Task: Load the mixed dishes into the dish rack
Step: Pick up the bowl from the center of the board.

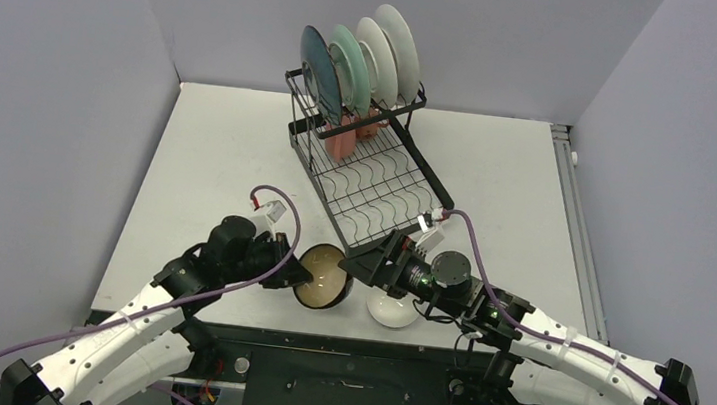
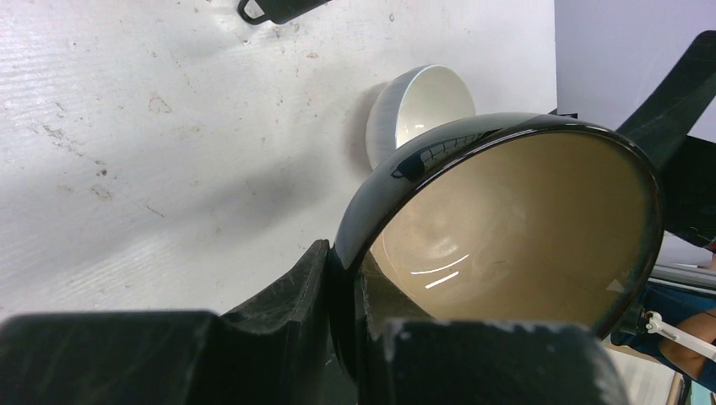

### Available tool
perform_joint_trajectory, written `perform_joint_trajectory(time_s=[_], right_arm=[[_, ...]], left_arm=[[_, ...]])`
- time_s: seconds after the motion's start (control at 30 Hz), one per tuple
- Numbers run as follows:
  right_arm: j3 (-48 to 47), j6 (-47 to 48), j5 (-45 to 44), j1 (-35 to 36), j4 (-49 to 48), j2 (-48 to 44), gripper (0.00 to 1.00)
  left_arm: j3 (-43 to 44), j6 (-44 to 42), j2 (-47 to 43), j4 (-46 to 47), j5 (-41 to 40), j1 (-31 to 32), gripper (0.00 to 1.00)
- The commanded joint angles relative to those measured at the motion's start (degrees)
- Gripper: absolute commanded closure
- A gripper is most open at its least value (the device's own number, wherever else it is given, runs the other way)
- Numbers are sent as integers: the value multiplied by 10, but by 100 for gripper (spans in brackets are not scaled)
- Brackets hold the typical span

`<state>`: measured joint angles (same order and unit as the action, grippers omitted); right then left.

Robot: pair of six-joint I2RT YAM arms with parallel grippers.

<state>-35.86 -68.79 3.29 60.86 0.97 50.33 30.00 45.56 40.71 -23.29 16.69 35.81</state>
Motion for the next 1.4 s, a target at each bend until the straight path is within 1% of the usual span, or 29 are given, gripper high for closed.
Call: perform_joint_trajectory(time_s=[0.0, 0.13, 0.47, 0.6, 1.1, 1.37], right_arm=[[-8, -22, -23, 4, 2, 7, 2], [-7, -31, -20, 4, 18, 19, 2], [6, -72, -8, 17, -40, 45, 3], [16, -91, -5, 19, -72, 48, 5], [29, -111, -8, 25, -100, 58, 12], [29, -116, -8, 35, -130, 77, 19]], left_arm=[[55, -7, -19, 66, 11, -6, 100], [67, -14, -21, 58, 7, -6, 100], [76, -13, -21, 60, 14, -7, 100], [73, -9, -22, 66, 18, -7, 100], [65, 2, -13, 91, 31, -7, 100], [64, 5, -3, 93, 38, -6, 100]])
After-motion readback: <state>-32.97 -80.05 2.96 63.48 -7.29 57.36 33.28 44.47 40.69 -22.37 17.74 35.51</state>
